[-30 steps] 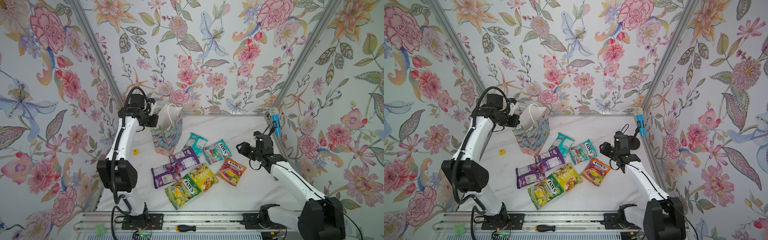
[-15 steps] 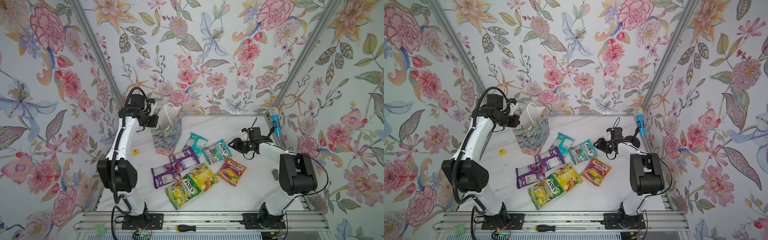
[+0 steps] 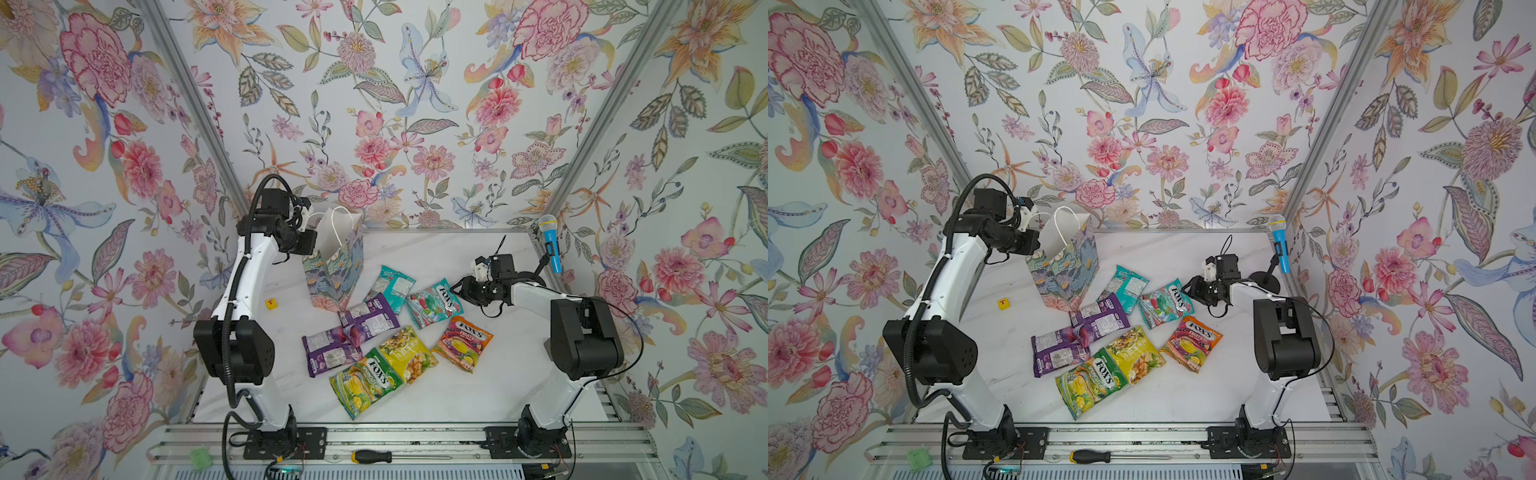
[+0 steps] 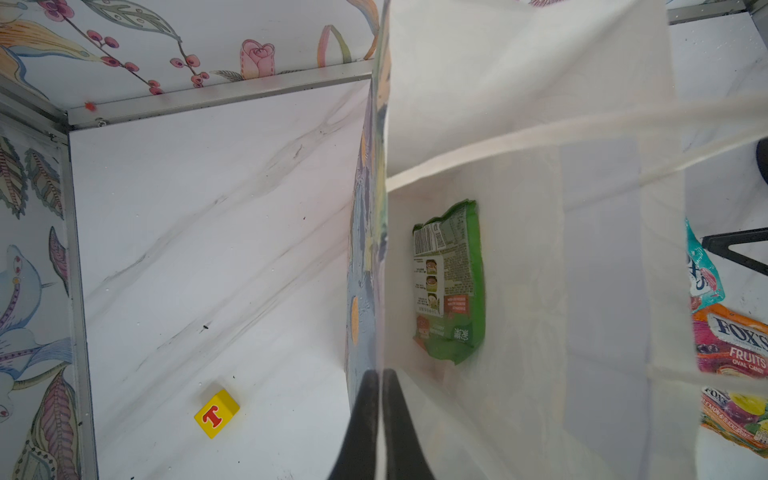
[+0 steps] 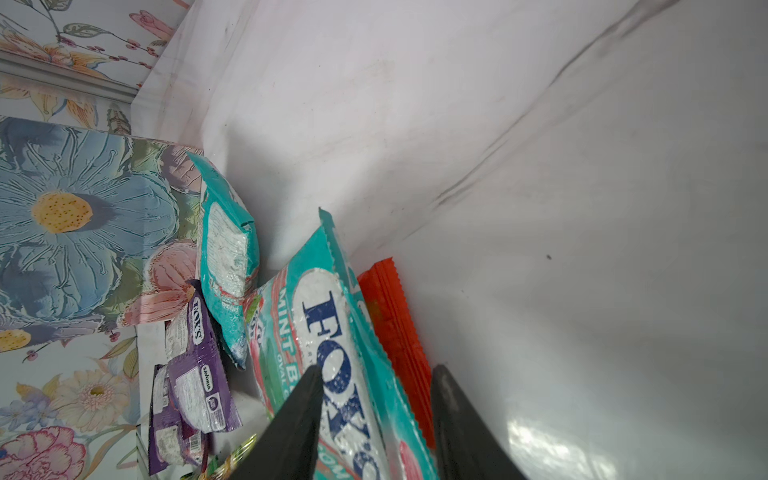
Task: Place the snacks into the paper bag
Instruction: 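Move the right gripper back down toward the teal Fox's packets, then grasp the teal Fox's mint packet with the right gripper and lift it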
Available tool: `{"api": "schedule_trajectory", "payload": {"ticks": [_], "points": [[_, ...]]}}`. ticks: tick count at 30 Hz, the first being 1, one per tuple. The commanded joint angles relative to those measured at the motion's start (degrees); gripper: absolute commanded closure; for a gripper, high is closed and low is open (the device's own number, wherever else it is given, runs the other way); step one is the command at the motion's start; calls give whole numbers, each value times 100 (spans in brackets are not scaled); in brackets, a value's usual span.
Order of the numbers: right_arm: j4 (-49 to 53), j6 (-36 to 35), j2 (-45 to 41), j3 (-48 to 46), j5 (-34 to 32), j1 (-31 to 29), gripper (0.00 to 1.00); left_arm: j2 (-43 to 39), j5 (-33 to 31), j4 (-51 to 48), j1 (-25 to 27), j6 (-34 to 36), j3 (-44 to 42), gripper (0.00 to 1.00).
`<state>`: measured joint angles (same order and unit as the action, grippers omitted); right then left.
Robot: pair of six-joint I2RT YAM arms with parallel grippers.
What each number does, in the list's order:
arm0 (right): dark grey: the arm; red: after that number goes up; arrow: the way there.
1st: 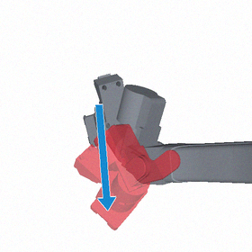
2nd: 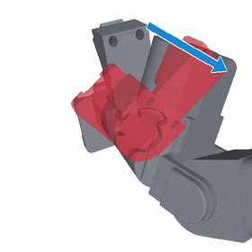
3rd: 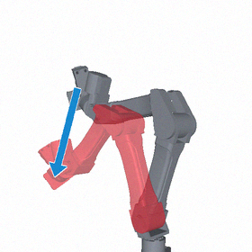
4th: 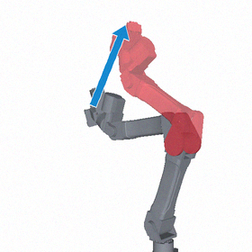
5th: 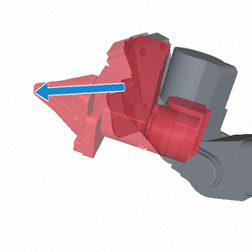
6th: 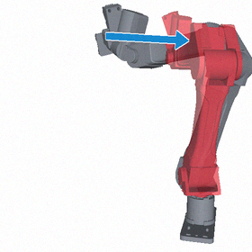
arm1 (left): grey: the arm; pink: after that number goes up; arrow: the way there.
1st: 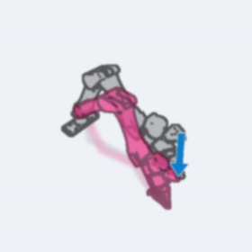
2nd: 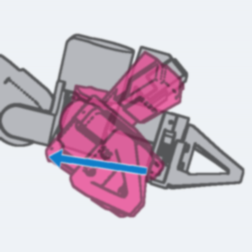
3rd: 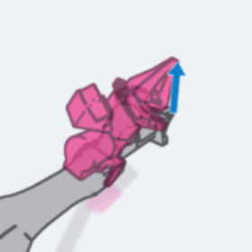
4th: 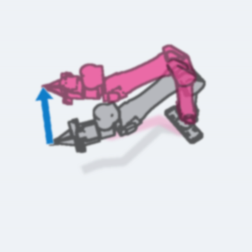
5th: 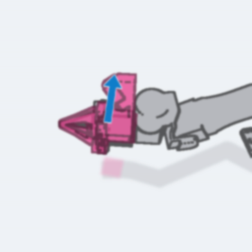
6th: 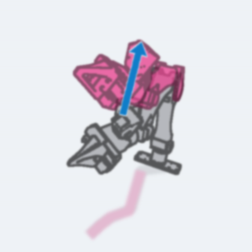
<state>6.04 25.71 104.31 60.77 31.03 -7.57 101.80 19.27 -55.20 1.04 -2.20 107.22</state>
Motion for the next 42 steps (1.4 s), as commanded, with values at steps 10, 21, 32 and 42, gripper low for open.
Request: {"api": "schedule_trajectory", "payload": {"ticks": [10, 21, 32, 42], "points": [[-191, 83, 157, 148, 105, -112, 88, -3, -8, -12, -28, 16, -87, 100], [-98, 470, -929, 377, 171, -522, 100, -20, -19, -17, -34, 18, -96, 100], [-388, 1190, -1867, 1232, -489, -1735, 100, -53, 21, -3, -34, 22, -127, 100], [-522, 1068, -1058, 3049, -1080, -2313, 100, -64, 130, 22, -34, 0, -149, 100]]}}
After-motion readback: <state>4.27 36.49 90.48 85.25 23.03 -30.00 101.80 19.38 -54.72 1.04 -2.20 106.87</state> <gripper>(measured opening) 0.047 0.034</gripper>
